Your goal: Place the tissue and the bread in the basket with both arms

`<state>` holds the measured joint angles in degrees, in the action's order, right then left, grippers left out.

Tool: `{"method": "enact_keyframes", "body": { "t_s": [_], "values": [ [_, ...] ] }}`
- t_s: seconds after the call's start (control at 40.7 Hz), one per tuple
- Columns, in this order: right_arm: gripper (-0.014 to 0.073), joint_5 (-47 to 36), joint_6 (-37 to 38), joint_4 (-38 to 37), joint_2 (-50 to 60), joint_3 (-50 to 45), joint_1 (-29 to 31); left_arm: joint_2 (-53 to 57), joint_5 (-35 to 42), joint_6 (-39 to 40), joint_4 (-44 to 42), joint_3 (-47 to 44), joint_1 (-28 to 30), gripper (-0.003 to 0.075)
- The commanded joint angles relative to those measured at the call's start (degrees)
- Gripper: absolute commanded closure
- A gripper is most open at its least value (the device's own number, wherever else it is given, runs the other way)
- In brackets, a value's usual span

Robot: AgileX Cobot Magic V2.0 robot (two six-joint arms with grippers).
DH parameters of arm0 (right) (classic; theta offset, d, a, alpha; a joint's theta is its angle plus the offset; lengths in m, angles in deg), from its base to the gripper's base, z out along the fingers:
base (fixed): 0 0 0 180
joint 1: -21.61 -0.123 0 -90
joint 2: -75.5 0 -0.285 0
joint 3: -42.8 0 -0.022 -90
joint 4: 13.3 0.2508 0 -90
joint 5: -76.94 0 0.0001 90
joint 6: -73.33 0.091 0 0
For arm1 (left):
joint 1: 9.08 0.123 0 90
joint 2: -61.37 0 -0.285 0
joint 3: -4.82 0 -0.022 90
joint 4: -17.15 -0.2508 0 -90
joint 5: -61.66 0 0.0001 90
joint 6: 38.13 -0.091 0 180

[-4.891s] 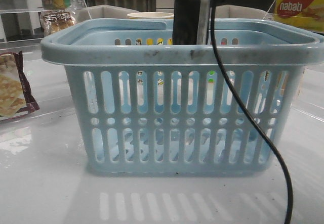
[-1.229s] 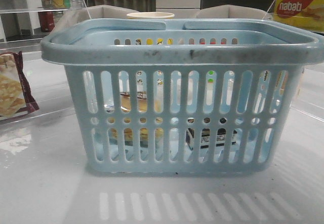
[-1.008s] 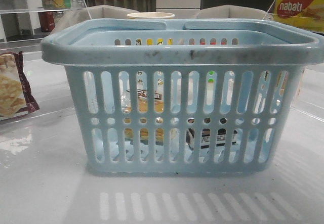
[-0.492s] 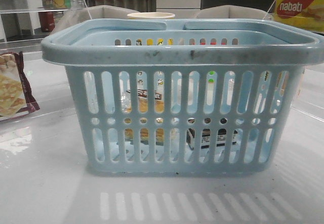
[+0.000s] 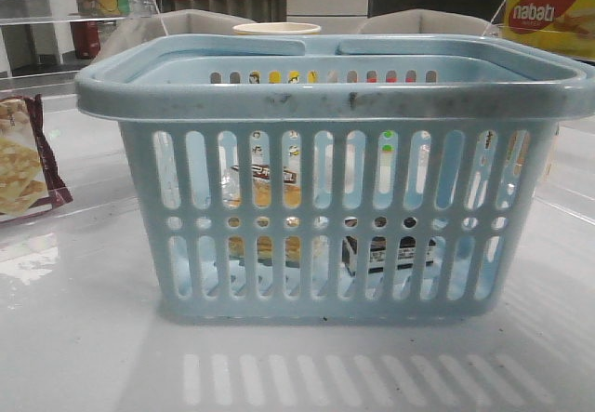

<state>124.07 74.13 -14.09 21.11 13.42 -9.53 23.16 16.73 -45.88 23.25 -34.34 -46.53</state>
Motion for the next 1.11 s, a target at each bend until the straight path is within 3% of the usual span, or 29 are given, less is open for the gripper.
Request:
{"method": "enact_keyframes", "body": {
  "t_s": [0.0, 0.147, 0.27, 0.737, 0.836, 0.909, 1.081],
  "values": [
    [0.0236, -5.57, -0.81, -0.65, 0.26, -0.05, 0.03, -0.20, 3.88, 0.50, 0.39, 1.55, -0.14, 0.0447],
    [0.0452, -6.43, -0.81, -0.65, 0.26, -1.17, 0.03, -0.20, 3.88, 0.50, 0.49, 1.55, -0.14, 0.0584],
    [0.0543, -5.94, -0.81, -0.65, 0.26, -1.19, 0.03, -0.20, 3.88, 0.50, 0.49, 1.55, -0.14, 0.0629],
    [0.0537, -5.50, -0.81, -0.65, 0.26, -1.19, 0.03, 0.50, 4.41, 0.50, 0.49, 1.10, -0.14, 0.0629],
    [0.0537, -5.50, -0.81, -0.65, 0.26, -1.19, 0.03, 2.98, 6.29, -0.09, -2.60, -0.19, 3.97, 0.0629],
    [0.0537, -5.50, -0.81, -0.65, 0.26, -1.19, 0.03, 6.26, 10.65, -0.09, -3.05, -3.18, 9.03, 0.0629],
    [0.0537, -5.50, -0.81, -0.65, 0.26, -1.19, 0.03, 16.60, 30.28, -0.09, -3.17, -16.03, 20.48, 0.0629]
  ]
}}
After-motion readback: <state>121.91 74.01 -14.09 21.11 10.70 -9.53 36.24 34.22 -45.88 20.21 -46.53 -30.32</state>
